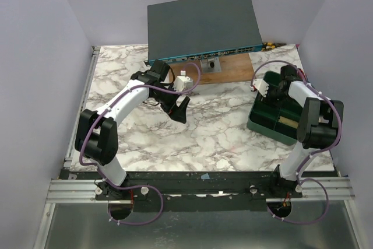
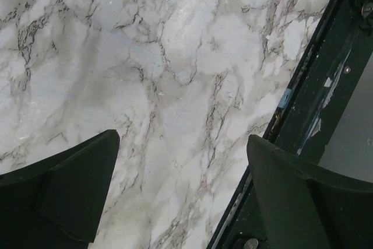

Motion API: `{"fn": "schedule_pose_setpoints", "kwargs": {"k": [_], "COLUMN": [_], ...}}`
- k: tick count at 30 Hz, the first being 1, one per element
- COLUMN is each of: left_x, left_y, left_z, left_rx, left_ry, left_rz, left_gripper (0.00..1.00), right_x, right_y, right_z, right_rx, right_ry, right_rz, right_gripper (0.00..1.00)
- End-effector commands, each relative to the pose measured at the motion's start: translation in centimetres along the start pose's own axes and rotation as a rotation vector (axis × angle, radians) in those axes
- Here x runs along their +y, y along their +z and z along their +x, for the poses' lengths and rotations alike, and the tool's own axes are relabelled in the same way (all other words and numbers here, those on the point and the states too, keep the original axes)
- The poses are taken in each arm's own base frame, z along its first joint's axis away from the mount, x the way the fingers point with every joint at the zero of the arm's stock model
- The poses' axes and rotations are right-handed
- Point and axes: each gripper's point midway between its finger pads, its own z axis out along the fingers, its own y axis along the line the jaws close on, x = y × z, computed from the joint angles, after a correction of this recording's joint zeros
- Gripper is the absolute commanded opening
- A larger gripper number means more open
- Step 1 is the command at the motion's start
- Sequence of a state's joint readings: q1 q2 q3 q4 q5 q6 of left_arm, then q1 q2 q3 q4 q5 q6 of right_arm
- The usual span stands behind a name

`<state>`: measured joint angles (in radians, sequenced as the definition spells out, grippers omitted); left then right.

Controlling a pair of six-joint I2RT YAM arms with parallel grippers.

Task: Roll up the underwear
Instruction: Place the underwear in the storage box.

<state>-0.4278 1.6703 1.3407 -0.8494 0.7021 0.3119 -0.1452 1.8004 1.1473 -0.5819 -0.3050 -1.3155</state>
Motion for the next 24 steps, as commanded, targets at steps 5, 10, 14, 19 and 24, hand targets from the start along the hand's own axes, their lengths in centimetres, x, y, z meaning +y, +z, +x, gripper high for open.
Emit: {"fn": "schedule_pose_setpoints", "kwargs": {"k": [5, 10, 14, 19, 24], "left_x": [-0.5, -0.6, -0.7, -0.7, -0.7], "left_y": [-1.6, -1.8, -2.0, -1.9, -1.7], "left_z": [-1.1, -1.1, -1.3, -1.3, -1.2], "left_rx": [-0.023, -0.027, -0.033, -0.035, -0.036], "left_ry": [0.062, 0.066, 0.072, 0.071, 0.068], "left_rz": [-0.044, -0.050, -0.053, -0.048, -0.044], "left_gripper": [0.99, 0.99, 0.99, 0.99, 0.99], "right_x": [5.1, 3.8, 3.1, 2.6, 2.2], "right_y": [0.6, -0.5, -1.3, -2.1, -2.6], "right_z": [2.9, 2.2, 1.7, 1.5, 1.3], "right_rx": [0.100, 0.091, 0.090, 0.095, 0.098], "right_ry": [0.142, 0.140, 0.146, 0.143, 0.143], "right_rz": [-0.198, -0.164, -0.163, -0.150, -0.151], "right_gripper": [0.58, 0.59, 0.62, 0.65, 0.65]}}
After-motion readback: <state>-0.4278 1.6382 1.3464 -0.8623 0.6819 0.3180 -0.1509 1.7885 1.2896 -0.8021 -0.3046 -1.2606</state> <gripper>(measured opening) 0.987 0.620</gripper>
